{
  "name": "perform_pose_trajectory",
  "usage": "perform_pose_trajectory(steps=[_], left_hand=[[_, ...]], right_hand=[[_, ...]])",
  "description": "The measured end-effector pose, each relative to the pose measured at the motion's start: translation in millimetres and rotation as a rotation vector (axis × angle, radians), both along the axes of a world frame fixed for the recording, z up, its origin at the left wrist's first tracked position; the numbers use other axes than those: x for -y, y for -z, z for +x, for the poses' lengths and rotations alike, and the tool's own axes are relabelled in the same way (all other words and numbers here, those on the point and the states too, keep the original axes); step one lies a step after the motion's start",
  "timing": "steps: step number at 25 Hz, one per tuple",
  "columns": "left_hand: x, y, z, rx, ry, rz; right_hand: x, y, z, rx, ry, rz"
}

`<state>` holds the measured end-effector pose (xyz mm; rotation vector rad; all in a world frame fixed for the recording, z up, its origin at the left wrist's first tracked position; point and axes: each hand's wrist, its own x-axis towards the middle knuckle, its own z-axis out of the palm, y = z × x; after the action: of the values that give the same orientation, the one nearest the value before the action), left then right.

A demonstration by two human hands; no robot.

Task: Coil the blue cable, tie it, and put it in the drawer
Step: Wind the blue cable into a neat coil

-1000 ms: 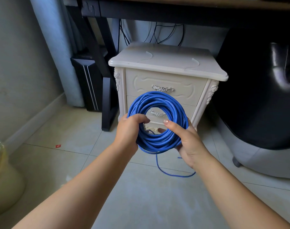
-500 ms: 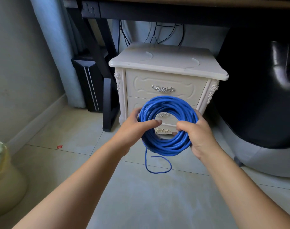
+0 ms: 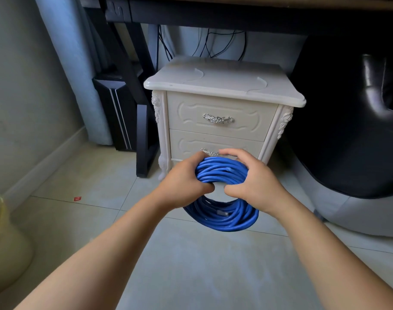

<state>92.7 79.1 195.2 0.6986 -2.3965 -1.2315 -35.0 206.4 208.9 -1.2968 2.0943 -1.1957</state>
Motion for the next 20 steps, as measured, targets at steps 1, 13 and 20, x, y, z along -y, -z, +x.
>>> perform_pose_trajectory(steps=[1, 13, 20], left_hand=[[-0.6, -2.1, -0.3, -0.026, -0.007, 0.036], [11.8, -3.4, -7.6, -0.369, -0.394, 0.636], [-6.8, -1.6, -11.9, -0.455, -0.52, 0.822]], right_hand=[[-0.1, -2.5, -0.2, 0.019, -0.009, -0.016], [7.7, 16.4, -6.8, 0.786, 0.078, -0.291], [25.9, 37.7, 16.5, 0.909, 0.199, -0.435]])
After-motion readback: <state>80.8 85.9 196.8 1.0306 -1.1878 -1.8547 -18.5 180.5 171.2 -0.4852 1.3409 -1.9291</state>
